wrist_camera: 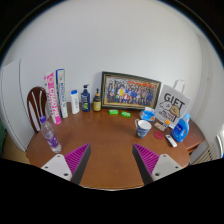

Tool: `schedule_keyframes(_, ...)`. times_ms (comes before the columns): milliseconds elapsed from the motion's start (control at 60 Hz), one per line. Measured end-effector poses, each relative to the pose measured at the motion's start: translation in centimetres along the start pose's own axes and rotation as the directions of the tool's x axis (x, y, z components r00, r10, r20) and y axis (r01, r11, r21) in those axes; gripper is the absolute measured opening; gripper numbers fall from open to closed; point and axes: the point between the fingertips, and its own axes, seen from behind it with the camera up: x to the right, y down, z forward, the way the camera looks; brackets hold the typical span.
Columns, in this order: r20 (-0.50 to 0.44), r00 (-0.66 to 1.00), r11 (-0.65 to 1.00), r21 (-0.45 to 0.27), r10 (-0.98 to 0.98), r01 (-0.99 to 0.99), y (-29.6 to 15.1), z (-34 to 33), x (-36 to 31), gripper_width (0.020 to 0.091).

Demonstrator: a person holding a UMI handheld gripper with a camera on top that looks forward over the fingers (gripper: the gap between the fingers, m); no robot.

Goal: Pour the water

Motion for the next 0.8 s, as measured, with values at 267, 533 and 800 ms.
schedule_keyframes(267,0.077,0.997,0.999,-0.029,-0.015,0.017,3.4,0.8,-6.8,0.0860)
schedule_keyframes(533,0.235,0.972,1.000,0.013,-0.012,0.009,5.9,3.8,-20.8,0.0859)
schedule_keyframes(800,0.261,0.965,0.991,0.129,0.012,-0.047,4.7,11.1,-30.4,0.0848)
